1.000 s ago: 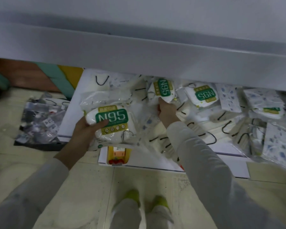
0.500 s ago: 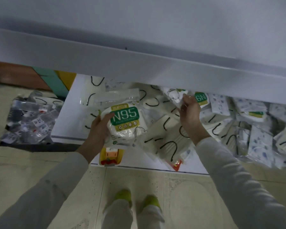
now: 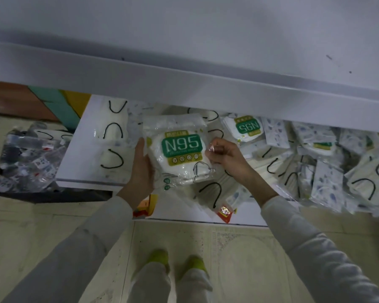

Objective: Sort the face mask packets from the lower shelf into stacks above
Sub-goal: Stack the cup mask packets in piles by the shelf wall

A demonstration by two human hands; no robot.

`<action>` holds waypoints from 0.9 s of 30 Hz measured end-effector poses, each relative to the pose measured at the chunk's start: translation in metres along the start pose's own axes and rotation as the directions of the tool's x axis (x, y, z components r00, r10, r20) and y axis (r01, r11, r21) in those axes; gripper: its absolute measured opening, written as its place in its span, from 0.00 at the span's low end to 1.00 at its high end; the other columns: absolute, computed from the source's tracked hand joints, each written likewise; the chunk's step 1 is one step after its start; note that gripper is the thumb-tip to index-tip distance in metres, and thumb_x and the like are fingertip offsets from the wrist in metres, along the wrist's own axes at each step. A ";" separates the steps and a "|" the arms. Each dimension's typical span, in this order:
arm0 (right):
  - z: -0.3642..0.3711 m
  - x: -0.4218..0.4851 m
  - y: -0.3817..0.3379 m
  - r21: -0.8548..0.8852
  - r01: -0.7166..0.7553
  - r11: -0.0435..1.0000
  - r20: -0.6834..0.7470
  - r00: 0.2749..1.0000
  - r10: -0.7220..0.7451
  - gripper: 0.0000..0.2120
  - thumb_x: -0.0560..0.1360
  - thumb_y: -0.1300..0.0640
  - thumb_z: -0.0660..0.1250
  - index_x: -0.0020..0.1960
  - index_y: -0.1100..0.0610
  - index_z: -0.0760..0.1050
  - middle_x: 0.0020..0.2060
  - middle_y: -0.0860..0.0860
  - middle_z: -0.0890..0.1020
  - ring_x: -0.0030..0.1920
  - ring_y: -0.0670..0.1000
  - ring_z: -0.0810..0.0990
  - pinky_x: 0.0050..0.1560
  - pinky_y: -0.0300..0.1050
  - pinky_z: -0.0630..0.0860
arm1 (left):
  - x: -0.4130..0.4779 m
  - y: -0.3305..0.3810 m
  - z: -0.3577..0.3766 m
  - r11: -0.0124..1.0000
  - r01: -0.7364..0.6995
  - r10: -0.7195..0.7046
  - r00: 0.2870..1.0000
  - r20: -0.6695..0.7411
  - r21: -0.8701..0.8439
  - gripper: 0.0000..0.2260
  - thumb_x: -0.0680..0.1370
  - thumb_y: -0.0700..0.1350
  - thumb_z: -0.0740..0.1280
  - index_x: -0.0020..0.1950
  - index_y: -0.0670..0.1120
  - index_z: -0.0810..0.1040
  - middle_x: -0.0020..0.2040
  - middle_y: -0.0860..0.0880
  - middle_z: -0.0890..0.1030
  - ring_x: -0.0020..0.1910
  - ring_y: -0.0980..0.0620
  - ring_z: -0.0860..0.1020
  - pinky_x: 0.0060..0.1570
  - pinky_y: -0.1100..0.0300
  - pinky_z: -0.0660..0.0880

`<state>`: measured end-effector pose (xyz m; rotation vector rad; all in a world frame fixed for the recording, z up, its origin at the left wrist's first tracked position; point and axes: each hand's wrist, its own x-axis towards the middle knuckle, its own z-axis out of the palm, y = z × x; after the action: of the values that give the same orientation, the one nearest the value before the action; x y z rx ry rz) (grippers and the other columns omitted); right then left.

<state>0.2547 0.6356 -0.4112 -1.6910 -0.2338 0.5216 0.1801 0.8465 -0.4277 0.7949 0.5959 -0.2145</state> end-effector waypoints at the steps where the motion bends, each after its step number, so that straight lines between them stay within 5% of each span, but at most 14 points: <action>1: 0.001 -0.002 0.001 -0.013 -0.009 1.000 0.017 1.000 0.009 0.11 0.75 0.71 0.65 0.38 0.59 0.69 0.28 0.48 0.73 0.30 0.44 0.72 0.35 0.35 0.71 | -0.002 0.000 0.003 1.000 -0.012 0.012 1.000 -0.001 0.014 0.23 0.79 0.62 0.54 0.57 0.49 0.79 0.49 0.46 0.84 0.47 0.48 0.83 0.45 0.54 0.79; 3: 0.004 -0.003 0.003 -0.046 -0.034 0.998 0.035 0.999 0.036 0.11 0.75 0.70 0.65 0.39 0.59 0.70 0.29 0.47 0.74 0.32 0.44 0.73 0.37 0.37 0.71 | -0.004 0.002 0.008 0.998 -0.032 0.033 0.999 -0.020 0.061 0.14 0.79 0.51 0.61 0.59 0.44 0.77 0.47 0.45 0.85 0.44 0.49 0.84 0.40 0.55 0.80; 6: 0.007 -0.003 0.003 -0.074 -0.060 0.995 0.026 0.998 0.062 0.09 0.75 0.69 0.65 0.40 0.59 0.71 0.31 0.46 0.77 0.36 0.44 0.75 0.40 0.38 0.73 | -0.002 0.000 0.006 0.992 -0.048 0.049 0.999 -0.011 0.114 0.24 0.69 0.39 0.71 0.65 0.40 0.74 0.55 0.41 0.82 0.52 0.44 0.82 0.46 0.50 0.81; 8: 0.005 -0.004 0.000 -0.068 -0.087 0.994 -0.001 0.996 0.087 0.08 0.74 0.67 0.68 0.39 0.58 0.73 0.34 0.50 0.78 0.38 0.47 0.76 0.41 0.39 0.74 | 0.001 0.000 0.005 0.987 -0.064 0.072 0.996 -0.049 0.147 0.22 0.70 0.36 0.71 0.63 0.41 0.75 0.54 0.41 0.82 0.50 0.45 0.82 0.44 0.51 0.81; 11: -0.013 -0.002 0.002 -0.035 -0.178 0.983 -0.151 0.974 0.171 0.04 0.75 0.60 0.68 0.41 0.56 0.79 0.38 0.52 0.82 0.40 0.46 0.80 0.39 0.35 0.75 | 0.003 0.001 0.006 0.984 -0.093 0.103 0.993 -0.062 0.153 0.13 0.74 0.34 0.66 0.57 0.43 0.77 0.45 0.46 0.85 0.43 0.50 0.84 0.35 0.57 0.80; 14: -0.053 0.012 0.031 0.158 -0.328 0.931 -0.475 0.801 0.363 0.06 0.76 0.62 0.65 0.41 0.58 0.77 0.40 0.56 0.81 0.37 0.48 0.79 0.35 0.37 0.76 | 0.004 0.000 -0.002 0.983 -0.104 0.114 0.992 -0.058 0.151 0.12 0.73 0.34 0.67 0.55 0.44 0.78 0.43 0.47 0.85 0.43 0.49 0.84 0.34 0.57 0.80; 17: -0.083 0.031 0.054 0.161 -0.471 0.867 -0.595 0.655 0.466 0.09 0.76 0.61 0.64 0.37 0.58 0.74 0.42 0.57 0.77 0.34 0.49 0.75 0.39 0.41 0.75 | 0.003 -0.001 -0.010 0.977 -0.135 0.143 0.989 -0.037 0.166 0.20 0.66 0.37 0.73 0.58 0.43 0.77 0.49 0.44 0.84 0.48 0.46 0.83 0.40 0.53 0.81; 19: -0.089 0.045 0.059 0.171 -0.492 0.853 -0.662 0.584 0.470 0.07 0.75 0.56 0.68 0.44 0.61 0.76 0.42 0.57 0.76 0.38 0.52 0.76 0.38 0.45 0.73 | 0.002 -0.003 -0.015 0.973 -0.157 0.167 0.985 -0.047 0.172 0.23 0.63 0.39 0.74 0.58 0.44 0.78 0.51 0.44 0.84 0.49 0.46 0.83 0.41 0.52 0.81; 23: -0.091 0.064 0.066 0.202 -0.447 0.872 -0.684 0.573 0.452 0.18 0.69 0.51 0.72 0.53 0.62 0.78 0.47 0.58 0.81 0.44 0.57 0.80 0.44 0.50 0.80 | -0.004 -0.005 -0.019 0.967 -0.194 0.207 0.976 -0.066 0.168 0.21 0.66 0.37 0.72 0.58 0.44 0.78 0.49 0.46 0.85 0.47 0.48 0.83 0.38 0.56 0.81; 27: -0.093 0.072 0.070 0.161 -0.452 0.877 -0.718 0.556 0.419 0.13 0.69 0.58 0.70 0.52 0.61 0.77 0.44 0.56 0.81 0.40 0.54 0.80 0.43 0.46 0.80 | -0.006 -0.006 -0.020 0.958 -0.223 0.237 0.970 -0.060 0.183 0.18 0.66 0.38 0.70 0.56 0.45 0.78 0.47 0.47 0.85 0.46 0.50 0.84 0.37 0.57 0.80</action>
<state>0.3516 0.5724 -0.4840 -1.8679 0.8118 0.1377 0.1638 0.8565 -0.4388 1.0397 0.5609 -0.0196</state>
